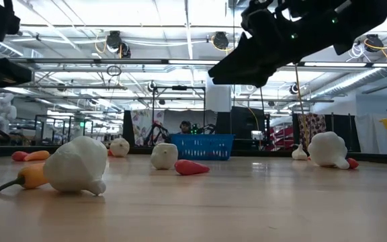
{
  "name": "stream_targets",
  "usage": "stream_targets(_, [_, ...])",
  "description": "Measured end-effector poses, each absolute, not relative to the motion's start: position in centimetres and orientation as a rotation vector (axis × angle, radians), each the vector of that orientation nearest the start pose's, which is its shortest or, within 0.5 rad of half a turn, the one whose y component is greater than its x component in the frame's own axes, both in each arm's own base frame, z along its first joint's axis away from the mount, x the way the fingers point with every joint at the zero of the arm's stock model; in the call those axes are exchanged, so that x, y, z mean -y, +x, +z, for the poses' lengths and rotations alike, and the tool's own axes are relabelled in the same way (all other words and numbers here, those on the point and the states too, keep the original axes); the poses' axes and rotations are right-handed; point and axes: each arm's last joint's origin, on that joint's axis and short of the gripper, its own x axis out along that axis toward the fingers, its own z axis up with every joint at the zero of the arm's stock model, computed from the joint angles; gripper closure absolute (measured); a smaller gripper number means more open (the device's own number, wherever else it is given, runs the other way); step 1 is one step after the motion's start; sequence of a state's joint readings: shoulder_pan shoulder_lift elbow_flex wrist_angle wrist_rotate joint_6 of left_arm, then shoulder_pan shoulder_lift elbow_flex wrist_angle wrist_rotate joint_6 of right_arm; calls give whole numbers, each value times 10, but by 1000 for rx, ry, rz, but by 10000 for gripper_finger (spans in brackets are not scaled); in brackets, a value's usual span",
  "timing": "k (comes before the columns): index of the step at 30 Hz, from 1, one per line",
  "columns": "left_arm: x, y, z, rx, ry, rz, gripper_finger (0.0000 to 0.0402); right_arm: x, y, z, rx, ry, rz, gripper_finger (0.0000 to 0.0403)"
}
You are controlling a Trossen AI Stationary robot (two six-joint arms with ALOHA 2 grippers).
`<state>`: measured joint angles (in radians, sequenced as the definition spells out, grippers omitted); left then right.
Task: Sort produce into baskets
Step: Adjust the green bin, then remove the red chili pepper from the green bin into the table
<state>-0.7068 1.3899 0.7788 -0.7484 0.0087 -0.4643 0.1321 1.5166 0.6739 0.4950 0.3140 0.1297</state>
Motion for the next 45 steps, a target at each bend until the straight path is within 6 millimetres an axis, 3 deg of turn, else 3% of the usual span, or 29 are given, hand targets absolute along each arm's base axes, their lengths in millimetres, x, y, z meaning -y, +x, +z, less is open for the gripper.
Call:
stream_targets(11, [140,168,177,-1460,157,-223,198,-27,302,192,-327,43,-211,195])
stream_targets(19, [133,172,178,-1372,382,-203,198,-27,302,192,-331,35,-210,195])
stream_targets(31, [125,181,178,-1365,382,-210,198,-27,301,189,-364,28,-212,195])
stream_targets(45, [134,194,221,-1339,318,-212,198,-26,300,187,-383,28,-214,195])
